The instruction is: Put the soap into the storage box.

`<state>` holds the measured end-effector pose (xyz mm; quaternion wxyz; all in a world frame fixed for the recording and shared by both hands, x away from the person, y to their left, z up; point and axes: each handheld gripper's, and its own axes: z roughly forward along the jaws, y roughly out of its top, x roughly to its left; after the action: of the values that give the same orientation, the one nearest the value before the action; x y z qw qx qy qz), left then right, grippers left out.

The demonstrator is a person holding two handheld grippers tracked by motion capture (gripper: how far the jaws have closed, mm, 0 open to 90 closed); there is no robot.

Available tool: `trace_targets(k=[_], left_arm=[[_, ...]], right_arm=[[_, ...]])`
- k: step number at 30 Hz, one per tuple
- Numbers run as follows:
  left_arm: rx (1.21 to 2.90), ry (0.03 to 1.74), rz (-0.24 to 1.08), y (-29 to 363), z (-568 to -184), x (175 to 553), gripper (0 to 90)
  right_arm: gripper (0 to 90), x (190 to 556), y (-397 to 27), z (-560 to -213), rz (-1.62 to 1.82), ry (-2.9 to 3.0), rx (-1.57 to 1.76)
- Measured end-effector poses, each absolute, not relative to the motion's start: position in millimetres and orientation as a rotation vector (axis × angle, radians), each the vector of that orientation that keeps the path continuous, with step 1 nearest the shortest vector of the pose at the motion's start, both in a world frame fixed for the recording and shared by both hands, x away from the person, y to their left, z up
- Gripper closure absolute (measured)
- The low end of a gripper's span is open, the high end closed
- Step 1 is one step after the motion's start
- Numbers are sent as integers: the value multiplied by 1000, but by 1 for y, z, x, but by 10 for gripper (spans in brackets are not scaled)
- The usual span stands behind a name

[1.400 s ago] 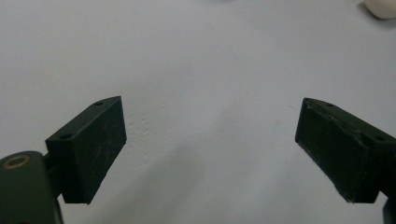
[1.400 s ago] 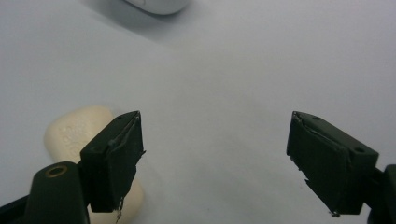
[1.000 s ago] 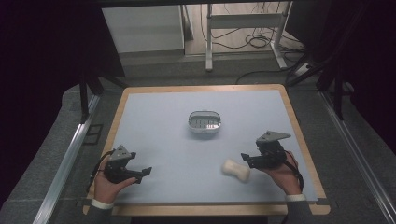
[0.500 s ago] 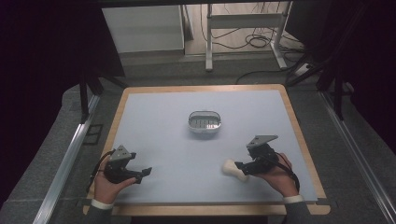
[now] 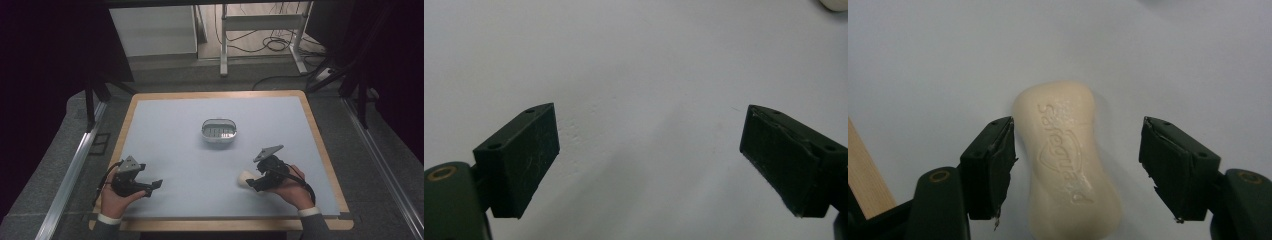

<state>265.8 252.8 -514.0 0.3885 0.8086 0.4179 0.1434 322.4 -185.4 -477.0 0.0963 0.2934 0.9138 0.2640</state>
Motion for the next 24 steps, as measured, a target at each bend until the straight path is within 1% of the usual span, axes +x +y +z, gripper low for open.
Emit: trace_targets(k=[10,17,18,24], left_arm=[[2049,1071,368,253,-514,265,94],[2044,1070,367,254,-513,265,94],[2045,1069,368,254,-513,265,93],[2043,1067,365,255,-513,265,93]], right_arm=[[313,325,-172,-487,635,2771,829],[349,329,-163,-492,509,2836,797],[386,330,-161,-494,458,2846,790],[486,331,-157,-497,397,2861,764]])
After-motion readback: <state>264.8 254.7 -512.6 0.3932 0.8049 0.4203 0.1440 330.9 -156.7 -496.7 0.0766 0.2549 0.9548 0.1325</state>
